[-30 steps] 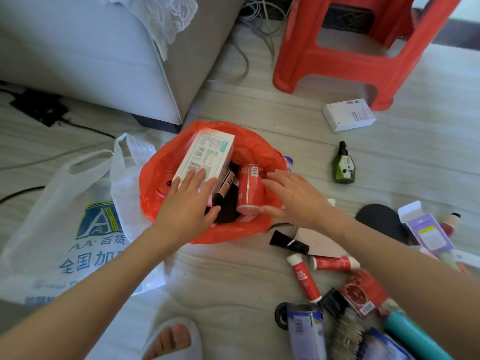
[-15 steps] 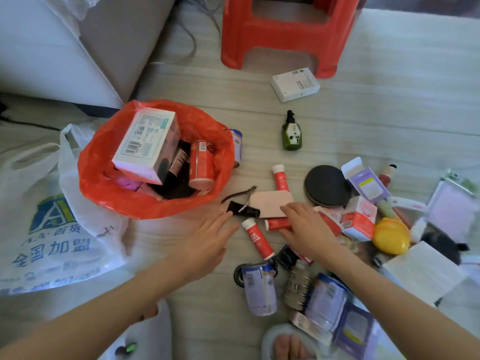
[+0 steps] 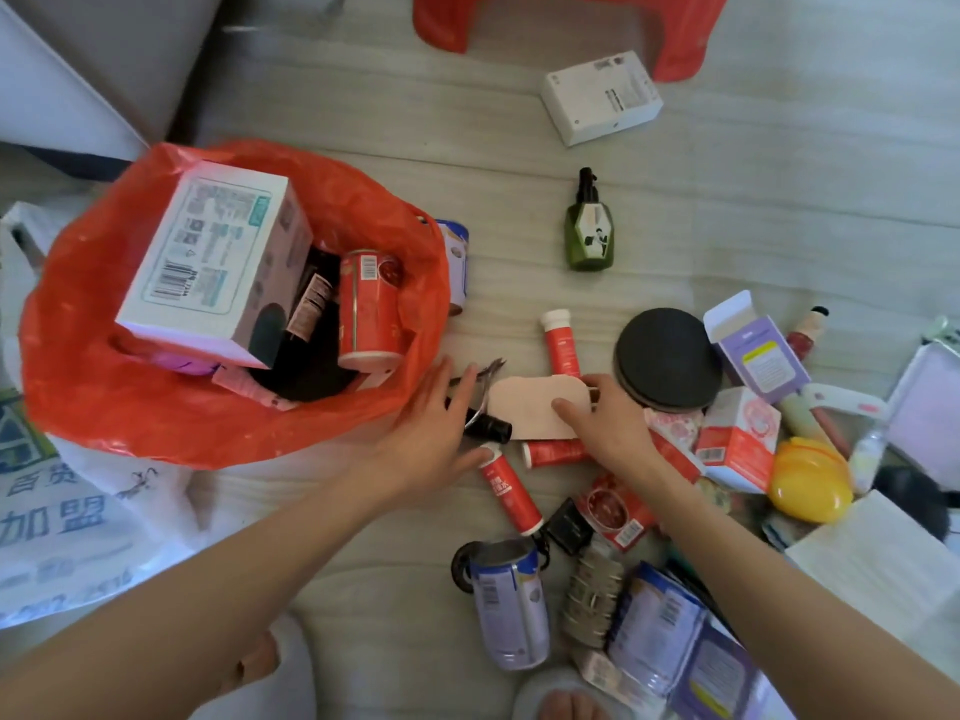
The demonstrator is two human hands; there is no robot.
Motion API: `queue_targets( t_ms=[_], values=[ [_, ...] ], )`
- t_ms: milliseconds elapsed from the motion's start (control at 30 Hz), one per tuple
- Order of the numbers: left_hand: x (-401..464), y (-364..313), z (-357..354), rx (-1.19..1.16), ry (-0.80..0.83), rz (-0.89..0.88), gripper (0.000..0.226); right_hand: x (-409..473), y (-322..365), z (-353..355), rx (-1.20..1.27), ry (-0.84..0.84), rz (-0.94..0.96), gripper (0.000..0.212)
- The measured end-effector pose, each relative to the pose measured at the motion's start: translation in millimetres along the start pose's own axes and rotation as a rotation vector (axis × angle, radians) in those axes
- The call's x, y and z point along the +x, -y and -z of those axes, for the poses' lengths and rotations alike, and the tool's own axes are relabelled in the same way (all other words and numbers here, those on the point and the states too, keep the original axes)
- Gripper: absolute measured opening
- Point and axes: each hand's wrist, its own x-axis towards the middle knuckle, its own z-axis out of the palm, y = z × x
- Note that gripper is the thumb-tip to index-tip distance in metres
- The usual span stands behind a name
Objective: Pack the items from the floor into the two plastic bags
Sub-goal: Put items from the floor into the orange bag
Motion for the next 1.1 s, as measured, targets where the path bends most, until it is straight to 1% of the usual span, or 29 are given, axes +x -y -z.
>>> queue_targets(
  t_ms=[100, 200, 300, 367, 433, 500, 567, 633, 767, 833, 933, 1033, 1100],
  values=[
    [10.1, 1.6, -7.4, -0.034, -0.016, -0.004, 0.089, 1.7, 0.7, 0.1, 0.007, 0.002, -0.017, 0.049],
    [9.3, 1.6, -17.6, 0.001, -0.061, -0.005, 0.078, -1.1, 2.2, -1.0, 0.016, -0.01, -0.016, 0.047],
    [2.5, -2.4, -24.2, -0.032, -0.095, 0.011, 0.067, -6.1, 1.5, -2.1, 0.055, 0.001, -0.035, 0.044],
    [-0.9, -3.3, -24.8, -0.063, -0.147, -0.025, 0.061, -9.9, -0.2, -3.3, 0.093, 0.008, -0.043, 0.043],
    [-3.9, -2.6, -24.5, -0.149, -0.185, -0.045, 0.057, -15.5, -2.2, -4.3, 0.12, 0.003, -0.029, 0.041],
    [-7.1, -1.3, -24.3, -0.256, -0.181, -0.033, 0.056, -22.2, -3.7, -5.7, 0.142, 0.002, -0.019, 0.038],
    [-12.3, -0.9, -24.4, -0.365, -0.168, 0.016, 0.056, -29.6, -3.1, -8.0, 0.185, 0.015, -0.024, 0.037],
    [-18.9, -2.2, -24.2, -0.48, -0.201, 0.067, 0.053, -37.6, -1.1, -10.2, 0.257, 0.038, -0.041, 0.036],
    [-35.2, -12.4, -16.8, -0.645, -0.358, 0.112, 0.044, -51.8, 5.4, -12.5, 0.489, 0.083, -0.132, 0.031],
    [-41.1, -14.1, -6.0, -0.705, -0.43, 0.121, 0.04, -56.9, 11.3, -11.8, 0.605, 0.079, -0.161, 0.03],
    [-51.9, -12.1, 18.1, -0.875, -0.513, 0.112, 0.031, -66.7, 25.5, -11.7, 0.71, 0.096, -0.124, 0.026],
    [-65.1, -6.6, 44.0, -1.088, -0.616, 0.182, 0.025, -77.4, 41.6, -15.4, 0.823, 0.138, -0.095, 0.024],
    [-71.3, 0.8, 58.3, -1.149, -0.681, 0.235, 0.024, -80.8, 55.8, -18.6, 0.859, 0.141, -0.085, 0.024]
  ],
)
